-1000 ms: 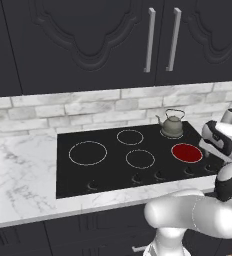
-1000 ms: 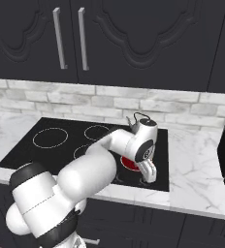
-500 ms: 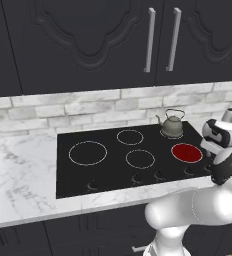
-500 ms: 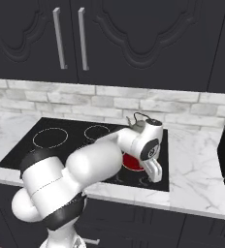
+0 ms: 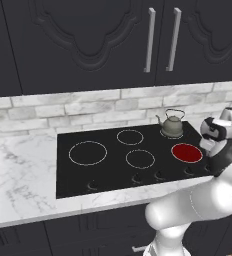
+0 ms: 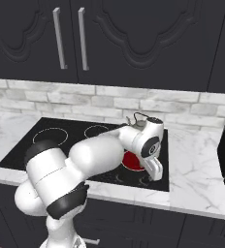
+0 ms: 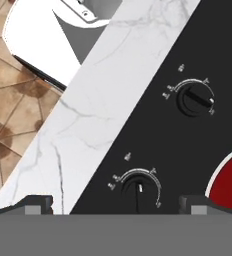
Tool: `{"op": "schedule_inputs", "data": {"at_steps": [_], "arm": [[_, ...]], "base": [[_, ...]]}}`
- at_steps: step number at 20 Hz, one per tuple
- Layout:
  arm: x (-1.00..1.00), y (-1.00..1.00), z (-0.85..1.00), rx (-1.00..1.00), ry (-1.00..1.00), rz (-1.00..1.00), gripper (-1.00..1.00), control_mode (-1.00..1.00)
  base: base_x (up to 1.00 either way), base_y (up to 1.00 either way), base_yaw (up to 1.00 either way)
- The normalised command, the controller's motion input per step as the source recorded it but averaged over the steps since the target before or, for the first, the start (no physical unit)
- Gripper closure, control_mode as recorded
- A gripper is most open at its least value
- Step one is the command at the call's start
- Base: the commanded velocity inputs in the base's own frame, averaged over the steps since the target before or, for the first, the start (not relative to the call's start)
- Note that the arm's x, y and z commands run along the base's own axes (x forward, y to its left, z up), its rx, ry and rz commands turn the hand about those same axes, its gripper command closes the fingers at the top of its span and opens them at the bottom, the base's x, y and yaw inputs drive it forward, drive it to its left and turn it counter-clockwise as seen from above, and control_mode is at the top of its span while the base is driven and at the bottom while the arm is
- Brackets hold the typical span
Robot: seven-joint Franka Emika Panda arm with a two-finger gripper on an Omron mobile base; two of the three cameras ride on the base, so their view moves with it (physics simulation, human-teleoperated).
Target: Turn off the front right burner of the stove.
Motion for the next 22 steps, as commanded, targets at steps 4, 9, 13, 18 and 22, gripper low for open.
{"op": "schedule_inputs", "data": {"at_steps": [4, 9, 13, 18, 22], "arm": [[0.08, 0.0, -0.24, 0.0, 0.0, 0.0, -1.0, -1.0], [0.18, 0.0, -0.33, 0.0, 0.01, 0.0, -1.0, -1.0], [0.13, 0.0, -0.21, 0.0, 0.01, 0.0, -1.0, -1.0], [0.13, 0.0, -0.17, 0.0, 0.0, 0.0, -1.0, -1.0], [0.09, 0.0, -0.14, 0.0, 0.0, 0.0, -1.0, -1.0]], "base": [[0.0, 0.0, 0.0], [0.0, 0.0, 0.0], [0.0, 0.0, 0.0], [0.0, 0.0, 0.0], [0.0, 0.0, 0.0]]}}
